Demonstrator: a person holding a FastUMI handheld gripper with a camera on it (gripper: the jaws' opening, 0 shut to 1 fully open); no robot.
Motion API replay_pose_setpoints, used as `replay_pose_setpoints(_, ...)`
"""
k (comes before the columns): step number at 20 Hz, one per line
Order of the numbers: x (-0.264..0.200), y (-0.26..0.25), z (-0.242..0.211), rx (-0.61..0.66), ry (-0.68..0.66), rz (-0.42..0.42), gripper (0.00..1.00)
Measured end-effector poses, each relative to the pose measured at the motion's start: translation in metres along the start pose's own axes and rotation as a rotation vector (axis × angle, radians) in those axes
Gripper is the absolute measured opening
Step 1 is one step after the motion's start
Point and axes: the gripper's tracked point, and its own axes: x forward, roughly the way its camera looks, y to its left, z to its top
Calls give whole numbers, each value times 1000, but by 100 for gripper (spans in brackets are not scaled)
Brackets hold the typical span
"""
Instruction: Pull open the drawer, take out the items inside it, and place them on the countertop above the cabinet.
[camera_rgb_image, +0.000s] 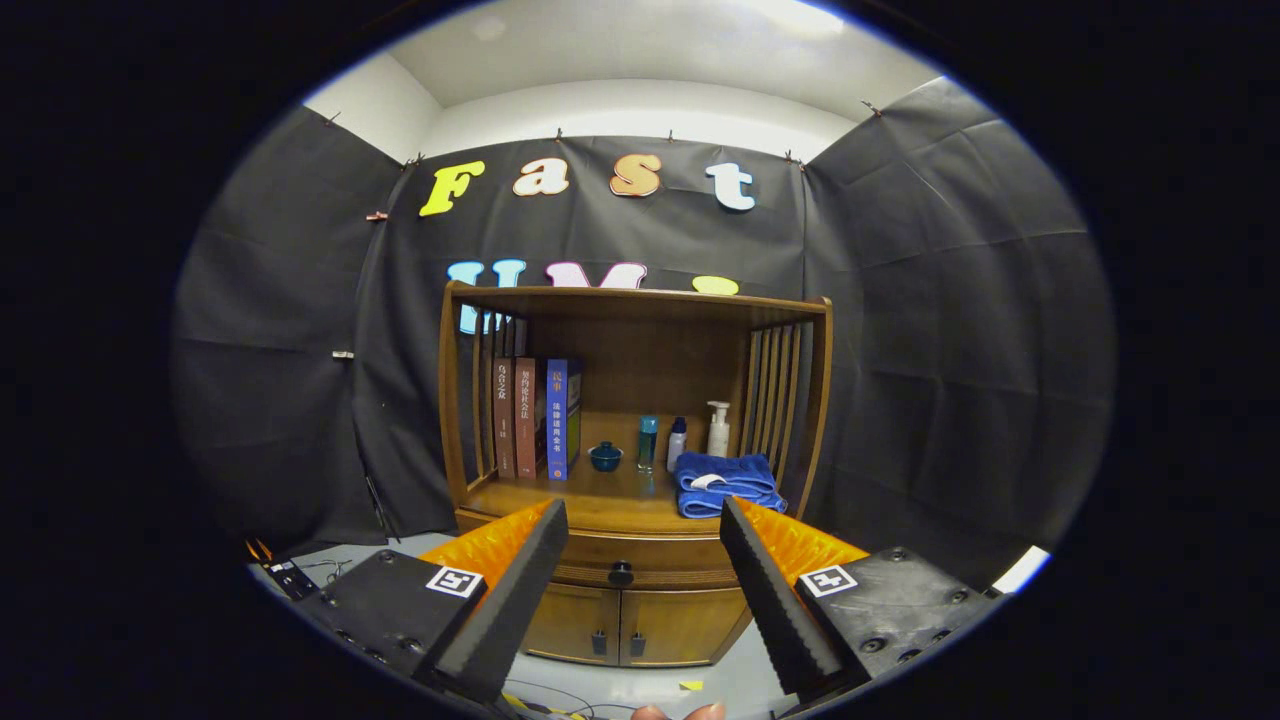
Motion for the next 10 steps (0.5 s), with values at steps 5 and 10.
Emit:
replay_pose_setpoints(5, 3, -2, 1, 0, -9, -6, 99)
replay_pose_setpoints(10, 7, -3, -2, -6, -26, -10, 99)
